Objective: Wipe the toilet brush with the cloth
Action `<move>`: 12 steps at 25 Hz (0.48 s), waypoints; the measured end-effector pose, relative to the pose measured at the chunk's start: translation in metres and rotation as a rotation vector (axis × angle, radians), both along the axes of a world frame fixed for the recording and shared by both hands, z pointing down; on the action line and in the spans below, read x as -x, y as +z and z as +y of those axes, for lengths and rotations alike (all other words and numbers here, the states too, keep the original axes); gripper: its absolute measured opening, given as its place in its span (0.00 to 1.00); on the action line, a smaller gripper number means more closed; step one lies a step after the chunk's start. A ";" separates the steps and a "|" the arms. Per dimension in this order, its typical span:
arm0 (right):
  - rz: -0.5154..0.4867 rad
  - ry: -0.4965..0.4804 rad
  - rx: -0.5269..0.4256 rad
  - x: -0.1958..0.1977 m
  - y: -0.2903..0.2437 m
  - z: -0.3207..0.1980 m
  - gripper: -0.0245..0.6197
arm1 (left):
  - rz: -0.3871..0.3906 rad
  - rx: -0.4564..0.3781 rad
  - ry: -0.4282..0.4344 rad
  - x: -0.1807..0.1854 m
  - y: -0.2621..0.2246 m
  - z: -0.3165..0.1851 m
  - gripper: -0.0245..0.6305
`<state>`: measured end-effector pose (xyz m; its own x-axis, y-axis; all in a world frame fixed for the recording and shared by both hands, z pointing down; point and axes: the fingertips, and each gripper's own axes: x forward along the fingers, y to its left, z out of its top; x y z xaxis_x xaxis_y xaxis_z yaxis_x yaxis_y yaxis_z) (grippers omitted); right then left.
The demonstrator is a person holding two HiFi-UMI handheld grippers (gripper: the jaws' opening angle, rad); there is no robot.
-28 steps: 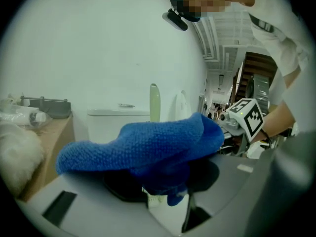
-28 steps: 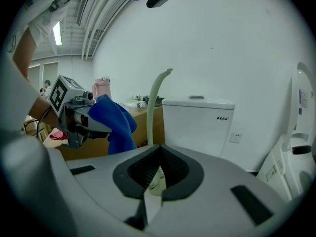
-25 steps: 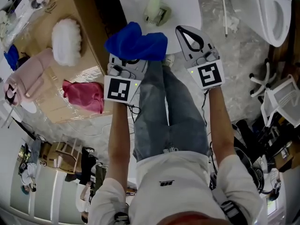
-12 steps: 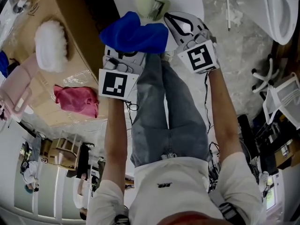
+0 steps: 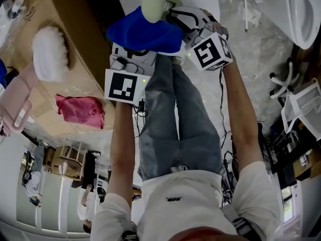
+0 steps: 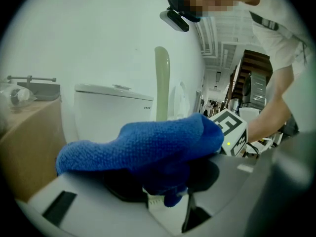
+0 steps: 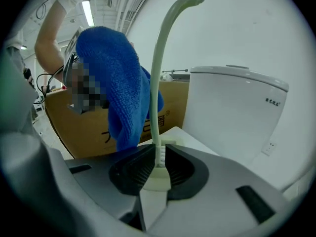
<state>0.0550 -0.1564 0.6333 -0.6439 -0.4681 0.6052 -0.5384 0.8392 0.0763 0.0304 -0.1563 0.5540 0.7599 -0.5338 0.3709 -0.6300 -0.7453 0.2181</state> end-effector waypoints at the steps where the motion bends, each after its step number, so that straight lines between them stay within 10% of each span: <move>1: 0.002 -0.007 0.000 0.001 0.001 0.000 0.13 | -0.002 0.001 0.002 -0.001 0.002 -0.001 0.32; 12: 0.055 -0.125 0.007 0.018 0.023 -0.001 0.18 | 0.000 0.000 0.010 -0.018 0.021 -0.013 0.32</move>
<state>0.0367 -0.1576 0.6563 -0.6627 -0.3819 0.6442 -0.4248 0.9001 0.0965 0.0484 -0.1692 0.5752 0.7652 -0.5259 0.3714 -0.6225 -0.7516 0.2182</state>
